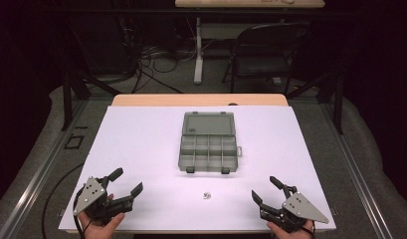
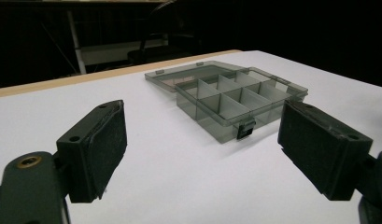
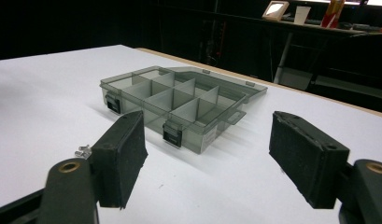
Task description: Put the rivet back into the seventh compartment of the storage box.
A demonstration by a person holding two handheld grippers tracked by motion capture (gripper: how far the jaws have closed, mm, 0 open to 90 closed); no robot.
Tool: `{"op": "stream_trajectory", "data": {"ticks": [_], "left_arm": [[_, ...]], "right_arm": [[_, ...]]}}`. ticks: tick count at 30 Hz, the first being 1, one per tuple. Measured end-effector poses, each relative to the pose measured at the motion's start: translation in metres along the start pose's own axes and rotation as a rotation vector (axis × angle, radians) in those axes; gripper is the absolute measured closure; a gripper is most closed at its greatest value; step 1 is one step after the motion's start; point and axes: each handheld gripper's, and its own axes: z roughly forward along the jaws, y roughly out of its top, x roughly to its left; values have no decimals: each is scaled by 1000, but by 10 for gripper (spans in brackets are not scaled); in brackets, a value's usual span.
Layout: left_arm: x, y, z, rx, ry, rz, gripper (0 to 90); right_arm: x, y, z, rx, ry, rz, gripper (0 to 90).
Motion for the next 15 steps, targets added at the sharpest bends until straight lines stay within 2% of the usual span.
{"op": "stream_trajectory", "data": {"ticks": [5, 9, 12, 15], "left_arm": [[0, 0, 1, -1, -7, 0, 155], [-1, 0, 1, 8, -7, 1, 155], [-1, 0, 0, 10, -4, -1, 156], [0, 0, 0, 5, 2, -8, 157]], "right_arm": [[0, -1, 1, 10, -2, -20, 272], [3, 0, 3, 18, -3, -40, 317], [4, 2, 5, 49, 5, -43, 334], [7, 5, 6, 83, 4, -65, 337]]}}
